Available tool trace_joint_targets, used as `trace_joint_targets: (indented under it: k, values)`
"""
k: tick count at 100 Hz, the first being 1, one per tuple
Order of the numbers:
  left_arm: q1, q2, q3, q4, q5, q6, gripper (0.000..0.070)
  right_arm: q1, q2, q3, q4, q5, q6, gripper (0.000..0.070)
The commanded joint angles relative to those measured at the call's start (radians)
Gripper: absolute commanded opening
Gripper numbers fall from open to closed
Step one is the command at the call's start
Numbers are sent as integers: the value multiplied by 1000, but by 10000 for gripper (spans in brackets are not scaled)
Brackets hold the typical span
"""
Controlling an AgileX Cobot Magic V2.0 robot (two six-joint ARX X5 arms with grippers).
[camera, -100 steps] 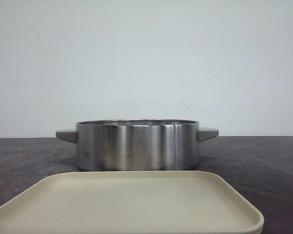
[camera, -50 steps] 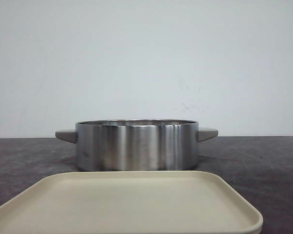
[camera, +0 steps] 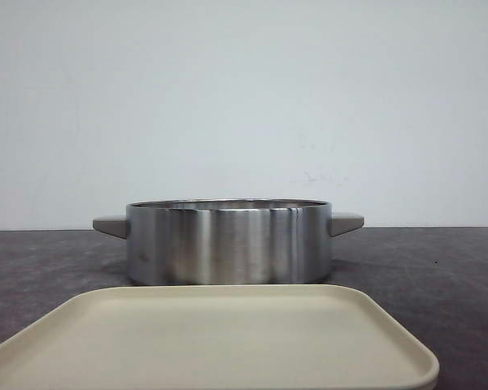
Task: Steam buns
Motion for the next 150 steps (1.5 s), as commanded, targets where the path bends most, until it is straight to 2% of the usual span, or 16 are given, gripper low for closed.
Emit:
trace_joint_targets:
  k: [1, 16, 97, 106, 110, 119, 132, 150]
  values:
    - [-3, 4, 14, 14, 0, -3, 19, -3, -22, -2, -64, -3, -9, 13]
    - [-3, 4, 14, 14, 0, -3, 19, -12, -20, -2, -94, -3, -37, 13]
    - [-3, 4, 15, 13, 0, -3, 19, -4, -20, -2, -72, -3, -35, 13]
    - [-3, 3, 15, 5, 0, 21, 19, -4, -20, -2, -72, -3, -35, 13]
    - [-2, 1, 15, 6, -8, 67, 19, -4, -20, -2, -72, -3, -35, 13]
    - [9, -9, 10, -16, -12, 109, 19, -4, -20, -2, -72, -3, -35, 13]
    - [93, -61, -93, 49, -5, 147, 19, -4, -20, -2, -72, -3, -35, 13]
    - [201, -263, -430, 243, 74, 127, 19, -4, -20, -2, -72, -3, -35, 13]
